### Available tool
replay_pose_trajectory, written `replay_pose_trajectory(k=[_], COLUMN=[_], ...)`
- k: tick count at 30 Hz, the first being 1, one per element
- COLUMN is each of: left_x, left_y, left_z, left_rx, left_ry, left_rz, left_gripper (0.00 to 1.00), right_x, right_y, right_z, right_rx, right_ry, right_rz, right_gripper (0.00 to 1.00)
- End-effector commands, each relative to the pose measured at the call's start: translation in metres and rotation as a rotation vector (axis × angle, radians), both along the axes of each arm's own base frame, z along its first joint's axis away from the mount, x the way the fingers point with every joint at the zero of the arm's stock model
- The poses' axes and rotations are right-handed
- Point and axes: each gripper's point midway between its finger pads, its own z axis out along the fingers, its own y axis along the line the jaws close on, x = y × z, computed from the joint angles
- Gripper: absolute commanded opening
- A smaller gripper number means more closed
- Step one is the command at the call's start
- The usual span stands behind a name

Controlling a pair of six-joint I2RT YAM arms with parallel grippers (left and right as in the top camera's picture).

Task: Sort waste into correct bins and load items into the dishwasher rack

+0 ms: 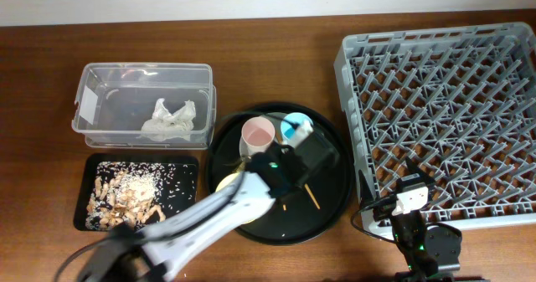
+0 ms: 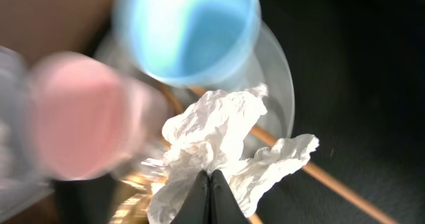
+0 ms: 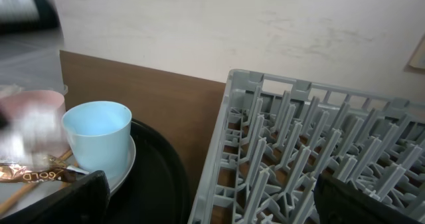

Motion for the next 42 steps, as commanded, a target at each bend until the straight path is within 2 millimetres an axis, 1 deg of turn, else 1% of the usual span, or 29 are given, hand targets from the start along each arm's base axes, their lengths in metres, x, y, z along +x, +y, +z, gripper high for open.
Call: replay_pose_trajectory(k=[1, 3, 5, 6, 7, 9, 10, 11, 13, 15, 16, 17, 18, 19, 20, 22, 24, 26, 28, 29, 31, 32, 35, 36, 38, 39, 40, 41, 42], left_x=[0.028, 0.038, 0.051, 0.059, 0.068, 0.083, 0.093, 0.101, 0.121, 0.140, 0.154, 0.158, 0.159, 0.157, 0.151, 0.134, 0.115, 0.097, 0.080, 0.070, 0.055, 0.041, 0.027, 0.021, 0.014, 0.010, 0.007, 0.005, 0.004], left_y=[0.036, 0.061, 0.096, 0.119, 0.142, 0.177, 0.196, 0.207, 0.223, 0.244, 0.261, 0.264, 0.264, 0.259, 0.248, 0.227, 0.215, 0.204, 0.194, 0.191, 0.193, 0.195, 0.188, 0.183, 0.172, 0.165, 0.160, 0.156, 0.154], left_z=[0.078, 0.095, 0.108, 0.113, 0.115, 0.114, 0.111, 0.108, 0.093, 0.071, 0.052, 0.043, 0.035, 0.028, 0.023, 0.023, 0.032, 0.047, 0.058, 0.060, 0.056, 0.044, 0.023, 0.012, -0.011, -0.024, -0.032, -0.042, -0.048], left_rx=[-0.120, -0.147, -0.166, -0.174, -0.174, -0.179, -0.202, -0.229, -0.288, -0.333, -0.352, -0.370, -0.401, -0.438, -0.479, -0.528, -0.531, -0.525, -0.515, -0.493, -0.434, -0.384, -0.377, -0.372, -0.352, -0.341, -0.337, -0.334, -0.332], left_ry=[-0.163, -0.196, -0.220, -0.235, -0.247, -0.264, -0.269, -0.263, -0.233, -0.202, -0.185, -0.162, -0.126, -0.080, -0.015, 0.077, 0.122, 0.136, 0.144, 0.153, 0.178, 0.220, 0.286, 0.309, 0.333, 0.343, 0.346, 0.349, 0.351], left_rz=[0.121, 0.185, 0.285, 0.353, 0.418, 0.528, 0.597, 0.627, 0.657, 0.717, 0.752, 0.754, 0.744, 0.722, 0.666, 0.592, 0.568, 0.539, 0.520, 0.541, 0.596, 0.662, 0.741, 0.754, 0.721, 0.698, 0.683, 0.669, 0.663], left_gripper=[0.03, 0.05, 0.05, 0.05, 0.06, 0.06, 0.06, 0.07, 0.09, 0.09, 0.09, 0.09, 0.09, 0.09, 0.09, 0.11, 0.14, 0.17, 0.24, 0.25, 0.28, 0.27, 0.27, 0.27, 0.28, 0.32, 0.38, 0.52, 0.57], right_x=[0.000, 0.000, 0.000, 0.000, 0.000, 0.000, 0.000, 0.000, 0.000, 0.000, 0.000, 0.000, 0.000, 0.000, 0.000, 0.000, 0.000, 0.000, 0.000, 0.000, 0.000, 0.000, 0.000, 0.000, 0.000, 0.000, 0.000, 0.000, 0.000], right_y=[0.000, 0.000, 0.000, 0.000, 0.000, 0.000, 0.000, 0.000, 0.000, 0.000, 0.000, 0.000, 0.000, 0.000, 0.000, 0.000, 0.000, 0.000, 0.000, 0.000, 0.000, 0.000, 0.000, 0.000, 0.000, 0.000, 0.000, 0.000, 0.000], right_z=[-0.003, -0.003, -0.003, -0.003, -0.003, -0.003, -0.003, -0.003, -0.003, -0.003, -0.003, -0.003, -0.003, -0.003, -0.003, -0.003, -0.003, -0.003, -0.003, -0.003, -0.003, -0.003, -0.003, -0.003, -0.003, -0.003, -0.003, -0.003, -0.003], right_rx=[0.011, 0.011, 0.011, 0.011, 0.011, 0.011, 0.011, 0.011, 0.011, 0.012, 0.011, 0.011, 0.011, 0.011, 0.011, 0.011, 0.011, 0.011, 0.012, 0.011, 0.011, 0.011, 0.011, 0.011, 0.011, 0.011, 0.011, 0.011, 0.011], right_ry=[0.009, 0.009, 0.008, 0.009, 0.009, 0.009, 0.009, 0.009, 0.009, 0.009, 0.009, 0.009, 0.009, 0.009, 0.009, 0.009, 0.009, 0.009, 0.009, 0.009, 0.009, 0.009, 0.009, 0.008, 0.009, 0.009, 0.009, 0.009, 0.009], right_rz=[-0.002, -0.002, -0.002, -0.002, -0.002, -0.002, -0.002, -0.002, -0.002, -0.002, -0.002, -0.002, -0.002, -0.002, -0.003, -0.002, -0.002, -0.002, -0.002, -0.003, -0.002, -0.002, -0.002, -0.002, -0.002, -0.002, -0.002, -0.002, -0.002], right_gripper=[0.99, 0.99, 0.99, 0.99, 0.99, 0.99, 0.99, 0.99, 0.99, 0.99, 0.99, 0.99, 0.99, 0.99, 0.99, 0.99, 0.99, 0.99, 0.99, 0.99, 0.99, 0.99, 0.99, 0.99, 0.99, 0.99, 0.99, 0.99, 0.99])
